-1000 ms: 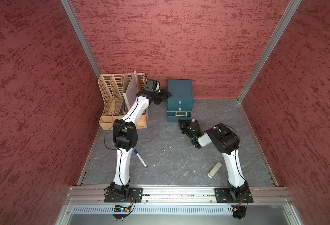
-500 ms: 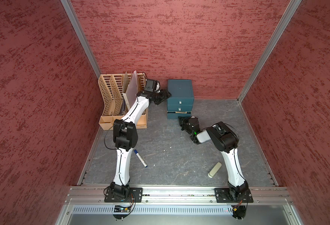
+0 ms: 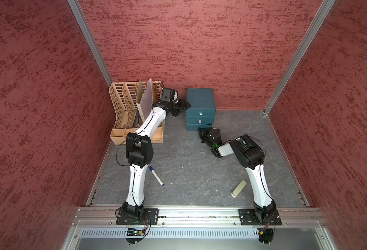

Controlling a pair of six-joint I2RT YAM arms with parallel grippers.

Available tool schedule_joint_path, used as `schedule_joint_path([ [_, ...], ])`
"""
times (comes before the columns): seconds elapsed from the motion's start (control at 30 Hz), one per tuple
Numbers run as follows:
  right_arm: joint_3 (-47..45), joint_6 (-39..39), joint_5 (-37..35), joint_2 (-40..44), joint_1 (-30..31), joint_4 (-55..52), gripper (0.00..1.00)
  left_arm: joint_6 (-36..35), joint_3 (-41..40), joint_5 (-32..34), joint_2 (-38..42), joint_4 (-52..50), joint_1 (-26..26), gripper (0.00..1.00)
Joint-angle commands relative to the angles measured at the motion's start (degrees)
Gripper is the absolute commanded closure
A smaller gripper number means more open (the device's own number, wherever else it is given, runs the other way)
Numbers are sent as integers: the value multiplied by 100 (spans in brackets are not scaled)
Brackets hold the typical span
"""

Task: Place the brooch boxes into the drawer by color
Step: Close the drawer in the storage box.

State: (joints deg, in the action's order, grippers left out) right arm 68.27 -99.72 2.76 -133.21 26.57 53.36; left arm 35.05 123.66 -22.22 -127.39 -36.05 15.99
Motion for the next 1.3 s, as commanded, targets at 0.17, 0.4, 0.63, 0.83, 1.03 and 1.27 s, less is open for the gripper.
schedule_joint_path([
  [0.17,222,-107,67,-188,-10,-244,100,-145,-102,196,-40,-571,37,25],
  [0.4,258,-152,52,-243,-5,-326,100,-160,-103,218,-35,-588,45,25],
  [0.63,310,-212,70,-331,-6,-329,100,-161,-96,221,-22,-587,52,25],
  [0.83,327,-245,81,-353,-10,-353,100,-148,-101,218,-25,-587,54,25],
  [1.03,177,-182,48,-136,-3,-413,70,-148,-39,227,-14,-608,54,23],
  [1.27,-157,-263,-78,268,58,-244,48,-141,140,211,30,-650,47,21],
])
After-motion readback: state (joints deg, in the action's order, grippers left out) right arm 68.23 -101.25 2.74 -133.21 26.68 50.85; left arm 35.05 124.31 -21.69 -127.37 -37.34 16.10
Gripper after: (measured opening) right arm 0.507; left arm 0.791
